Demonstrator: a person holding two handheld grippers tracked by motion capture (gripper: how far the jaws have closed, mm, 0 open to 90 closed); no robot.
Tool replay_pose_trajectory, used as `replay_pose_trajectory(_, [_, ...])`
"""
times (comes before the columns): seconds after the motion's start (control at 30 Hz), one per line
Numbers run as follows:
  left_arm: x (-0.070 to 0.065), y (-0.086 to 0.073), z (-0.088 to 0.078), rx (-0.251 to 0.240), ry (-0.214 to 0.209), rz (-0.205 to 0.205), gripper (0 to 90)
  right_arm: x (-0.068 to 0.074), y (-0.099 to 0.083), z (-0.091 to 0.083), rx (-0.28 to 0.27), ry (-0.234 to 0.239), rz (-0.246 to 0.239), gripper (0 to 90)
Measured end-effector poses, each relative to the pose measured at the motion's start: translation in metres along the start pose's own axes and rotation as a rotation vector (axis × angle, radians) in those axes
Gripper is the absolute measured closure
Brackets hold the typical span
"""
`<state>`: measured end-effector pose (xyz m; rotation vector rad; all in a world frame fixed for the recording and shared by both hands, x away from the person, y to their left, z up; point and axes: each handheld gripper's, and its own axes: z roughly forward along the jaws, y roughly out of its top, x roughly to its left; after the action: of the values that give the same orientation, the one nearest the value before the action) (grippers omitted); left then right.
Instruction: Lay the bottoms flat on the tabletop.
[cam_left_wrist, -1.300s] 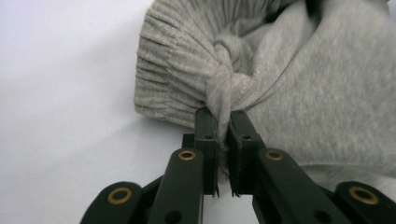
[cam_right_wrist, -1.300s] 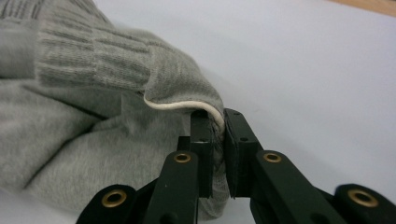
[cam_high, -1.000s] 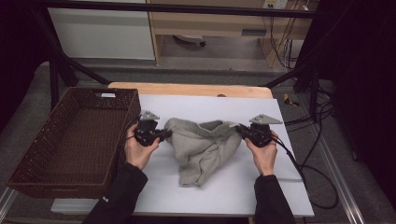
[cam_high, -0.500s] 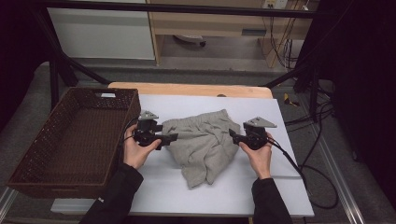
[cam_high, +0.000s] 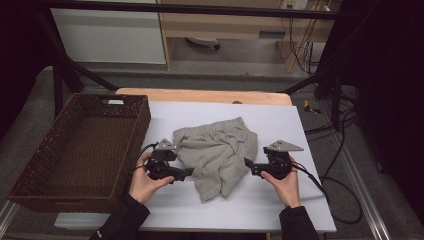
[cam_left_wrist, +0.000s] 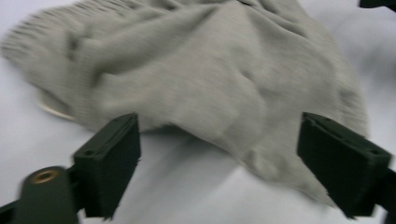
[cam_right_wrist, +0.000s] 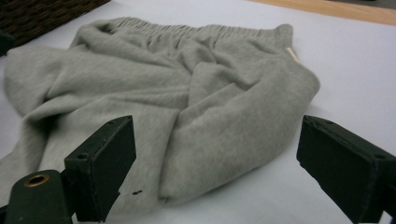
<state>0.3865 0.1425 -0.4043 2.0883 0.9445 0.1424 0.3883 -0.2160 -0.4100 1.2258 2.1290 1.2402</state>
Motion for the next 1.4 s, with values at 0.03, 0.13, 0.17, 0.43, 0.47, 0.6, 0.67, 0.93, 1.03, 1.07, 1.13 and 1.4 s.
replay_pose_trajectory(0.03, [-0.004, -0.001, 0.001, 0.005, -0.010, 0.006, 18.8, 0.002, -0.002, -0.002, 0.007, 0.007, -0.001, 12.3])
replay_pose_trajectory(0.13, [-0.013, -0.005, 0.004, 0.029, -0.029, 0.010, 26.3, 0.008, -0.007, -0.007, 0.015, 0.026, -0.010, 12.3])
replay_pose_trajectory(0.17, [-0.016, -0.006, 0.005, 0.036, -0.042, 0.004, 28.6, 0.010, -0.009, -0.008, 0.029, 0.031, -0.009, 12.3])
replay_pose_trajectory(0.43, [-0.045, -0.021, 0.015, 0.081, -0.087, 0.015, 46.9, 0.018, -0.021, -0.011, 0.089, 0.052, -0.030, 12.6])
replay_pose_trajectory(0.47, [-0.049, -0.022, 0.018, 0.079, -0.085, 0.024, 48.0, 0.019, -0.022, -0.011, 0.094, 0.054, -0.033, 12.6])
replay_pose_trajectory(0.6, [-0.060, -0.024, 0.031, 0.118, -0.083, 0.057, 51.6, 0.021, -0.025, -0.012, 0.103, 0.061, -0.022, 12.6])
replay_pose_trajectory(0.67, [-0.063, -0.025, 0.036, 0.133, -0.080, 0.070, 51.8, 0.022, -0.026, -0.012, 0.107, 0.063, -0.020, 12.9])
replay_pose_trajectory(0.93, [-0.071, -0.025, 0.049, 0.179, -0.057, 0.077, 62.8, 0.030, -0.033, -0.001, 0.144, 0.099, -0.020, 16.9])
replay_pose_trajectory(1.03, [-0.072, -0.025, 0.049, 0.182, -0.028, 0.085, 70.6, 0.031, -0.033, -0.002, 0.146, 0.112, -0.019, 19.1])
replay_pose_trajectory(1.07, [-0.071, -0.026, 0.049, 0.183, -0.024, 0.085, 74.2, 0.033, -0.034, -0.002, 0.148, 0.115, -0.020, 19.4])
replay_pose_trajectory(1.13, [-0.069, -0.026, 0.048, 0.187, -0.023, 0.071, 81.4, 0.035, -0.035, -0.003, 0.153, 0.125, -0.029, 20.2])
replay_pose_trajectory(1.4, [-0.066, -0.027, 0.038, 0.219, -0.023, 0.089, 86.4, 0.047, -0.035, -0.001, 0.162, 0.146, -0.061, 22.8])
